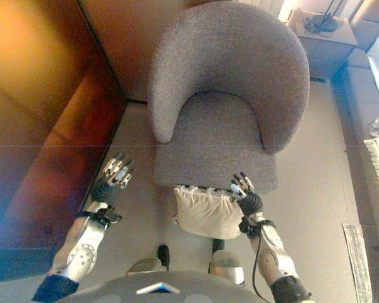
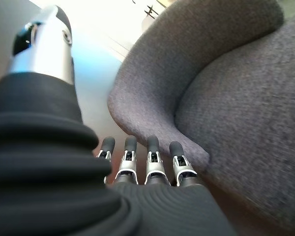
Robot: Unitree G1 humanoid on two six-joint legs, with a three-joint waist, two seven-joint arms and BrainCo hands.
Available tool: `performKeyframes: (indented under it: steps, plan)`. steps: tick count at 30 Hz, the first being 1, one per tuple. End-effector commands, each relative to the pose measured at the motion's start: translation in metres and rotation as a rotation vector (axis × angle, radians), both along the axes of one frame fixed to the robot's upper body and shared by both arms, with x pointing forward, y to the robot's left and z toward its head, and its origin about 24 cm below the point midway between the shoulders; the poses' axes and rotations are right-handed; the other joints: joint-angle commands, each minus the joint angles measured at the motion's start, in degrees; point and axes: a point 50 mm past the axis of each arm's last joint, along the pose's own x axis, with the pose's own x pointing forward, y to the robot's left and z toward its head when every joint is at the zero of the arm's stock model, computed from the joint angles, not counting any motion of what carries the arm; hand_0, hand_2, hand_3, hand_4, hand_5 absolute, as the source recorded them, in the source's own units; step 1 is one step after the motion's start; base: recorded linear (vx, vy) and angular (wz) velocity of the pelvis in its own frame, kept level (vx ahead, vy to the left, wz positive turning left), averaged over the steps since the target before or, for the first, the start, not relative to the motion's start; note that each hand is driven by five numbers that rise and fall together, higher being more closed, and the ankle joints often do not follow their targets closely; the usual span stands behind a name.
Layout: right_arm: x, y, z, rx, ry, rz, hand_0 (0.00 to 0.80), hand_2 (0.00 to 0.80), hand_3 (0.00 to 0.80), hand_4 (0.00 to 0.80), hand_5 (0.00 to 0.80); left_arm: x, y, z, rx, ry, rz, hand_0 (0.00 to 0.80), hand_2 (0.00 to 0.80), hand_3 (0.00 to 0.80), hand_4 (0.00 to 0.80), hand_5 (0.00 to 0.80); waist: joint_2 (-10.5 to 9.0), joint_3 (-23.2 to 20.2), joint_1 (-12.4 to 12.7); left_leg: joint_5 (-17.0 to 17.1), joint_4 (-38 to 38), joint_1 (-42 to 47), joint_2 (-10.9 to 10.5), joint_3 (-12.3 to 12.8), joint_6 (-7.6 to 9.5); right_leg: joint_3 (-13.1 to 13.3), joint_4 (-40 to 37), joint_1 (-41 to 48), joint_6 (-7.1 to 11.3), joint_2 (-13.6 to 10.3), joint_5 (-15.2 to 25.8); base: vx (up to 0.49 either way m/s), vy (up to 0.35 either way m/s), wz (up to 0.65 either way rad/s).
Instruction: Pick up the cushion and take it to the sofa
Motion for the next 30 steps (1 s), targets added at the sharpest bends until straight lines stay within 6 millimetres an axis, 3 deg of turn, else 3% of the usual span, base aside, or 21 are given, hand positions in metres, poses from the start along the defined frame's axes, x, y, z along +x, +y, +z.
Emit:
performKeyframes:
  steps: [1,5,8,11,14,16,18,20,21,23,24,26,28,30]
  plan:
    - [0.015,0.012,0.015,0.014,-0.092,0.017,0.0,0.0,0.0,0.0,0.0,0.009,0.0,0.015,0.019,-0.081,-0.001,0.0,0.0,0.0,0.0,0.0,-1.05,-0.7,2.1,-2.3,2.6,-3.5,-1.5,0.7,2.4,-2.0,5.5,-0.9,4.4,-2.9,-3.6,0.078,0.033,-0.13]
    - [0.011,0.015,0.015,0.018,-0.08,0.046,0.0,0.0,0.0,0.0,0.0,0.003,0.004,0.013,0.039,-0.084,0.004,0.0,0.0,0.0,0.0,0.0,-1.38,0.4,2.2,-4.6,8.6,-5.2,-1.2,2.3,3.8,-3.5,15.7,-3.2,4.38,-4.0,-6.5,0.026,0.037,-0.13]
    - [0.011,0.021,0.01,0.029,-0.067,0.061,0.0,0.0,0.0,0.0,0.0,0.005,0.011,0.017,0.058,-0.098,0.027,0.0,0.0,0.0,0.0,0.0,-1.54,1.7,3.7,-5.8,11.9,-6.7,-1.1,2.9,4.31,-5.1,22.5,-5.1,4.14,-9.1,-3.1,-0.029,-0.085,-0.52]
    - [0.009,0.025,0.007,0.043,-0.072,0.063,0.0,0.0,0.0,0.0,0.0,0.006,0.02,0.017,0.042,-0.082,0.043,0.0,0.0,0.0,0.0,0.0,-1.87,1.8,4.7,-6.3,13.6,-6.7,-0.2,2.0,2.85,-3.6,18.8,-3.6,5.56,-14.6,2.7,0.058,-0.306,-0.13]
    - [0.011,0.021,0.009,0.023,-0.083,0.067,0.0,0.0,0.0,0.0,0.0,0.009,0.027,0.018,0.053,-0.07,0.054,0.0,0.0,0.0,0.0,0.0,-2.26,1.4,4.3,-7.1,15.4,-6.6,3.2,-0.1,-0.26,-0.2,11.9,-1.3,8.1,-17.9,5.4,0.151,-0.42,0.05]
    - [0.016,0.02,0.014,-0.009,-0.092,0.112,0.0,0.0,0.0,0.0,0.0,0.011,0.029,0.022,0.053,-0.07,0.072,0.0,0.0,0.0,0.0,0.0,-2.37,1.3,3.9,-6.7,16.3,-6.4,6.6,-0.7,-2.64,0.1,9.4,-0.1,9.11,-16.9,2.4,0.164,-0.402,-0.15]
    - [0.018,0.02,0.019,-0.032,-0.091,0.162,0.0,0.0,0.0,0.0,0.0,0.012,0.03,0.023,0.033,-0.071,0.083,0.0,0.0,0.0,0.0,0.0,-2.22,0.9,3.4,-5.4,16.2,-6.6,10.1,-0.9,-4.32,1.6,9.5,0.7,9.58,-14.1,-2.1,0.132,-0.332,-0.02]
    - [0.02,0.02,0.024,-0.06,-0.073,0.219,0.0,0.0,0.0,0.0,0.0,0.009,0.032,0.021,-0.004,-0.046,0.139,0.0,0.0,0.0,0.0,0.0,-2.22,0.7,2.8,-3.8,17.3,-6.4,12.8,-1.0,-4.59,2.2,12.1,-0.4,8.24,-11.0,-5.2,0.101,-0.309,-0.02]
    - [0.018,0.021,0.026,-0.074,-0.077,0.254,0.0,0.0,0.0,0.0,0.0,0.008,0.033,0.023,-0.037,-0.064,0.151,0.0,0.0,0.0,0.0,0.0,-2.16,0.8,2.7,-1.5,18.6,-7.5,13.8,-2.4,-4.91,3.4,12.6,-0.6,6.49,-9.2,-6.5,0.061,-0.247,-0.16]
    - [0.016,0.016,0.026,-0.102,-0.079,0.262,0.0,0.0,0.0,0.0,0.0,0.007,0.03,0.024,-0.043,-0.073,0.168,0.0,0.0,0.0,0.0,0.0,-2.54,1.0,3.1,0.7,21.6,-9.6,13.3,-3.8,-4.69,2.4,11.9,0.0,4.57,-7.9,-6.6,0.063,-0.22,-0.17]
    - [0.015,0.015,0.024,-0.098,-0.086,0.251,0.0,0.0,0.0,0.0,0.0,0.006,0.028,0.022,-0.037,-0.072,0.166,0.0,0.0,0.0,0.0,0.0,-2.86,1.0,3.8,0.8,21.8,-10.6,11.6,-4.3,-4.25,1.5,10.7,0.8,4.26,-7.7,-6.3,0.058,-0.139,0.0]
    - [0.018,0.011,0.026,-0.106,-0.107,0.225,0.0,0.0,0.0,0.0,0.0,0.008,0.025,0.022,-0.033,-0.074,0.142,0.0,0.0,0.0,0.0,0.0,-2.43,0.7,4.6,0.4,16.4,-10.9,8.5,-4.9,-3.9,0.3,9.6,1.3,4.76,-7.7,-6.3,0.068,-0.033,0.09]
    - [0.021,0.008,0.028,-0.127,-0.127,0.18,0.0,0.0,0.0,0.0,0.0,0.011,0.023,0.021,-0.03,-0.069,0.1,0.0,0.0,0.0,0.0,0.0,-1.55,0.7,4.6,0.9,12.9,-11.2,7.7,-4.1,-3.94,-0.5,10.0,1.1,4.96,-7.9,-6.9,0.049,0.056,0.27]
    - [0.021,0.005,0.03,-0.128,-0.129,0.132,0.0,0.0,0.0,0.0,0.0,0.012,0.02,0.018,-0.025,-0.058,0.08,0.0,0.0,0.0,0.0,0.0,-1.06,0.4,4.1,0.2,12.5,-11.0,6.8,-5.0,-3.98,-1.0,10.8,0.7,5.28,-8.6,-7.3,0.046,0.086,0.63]
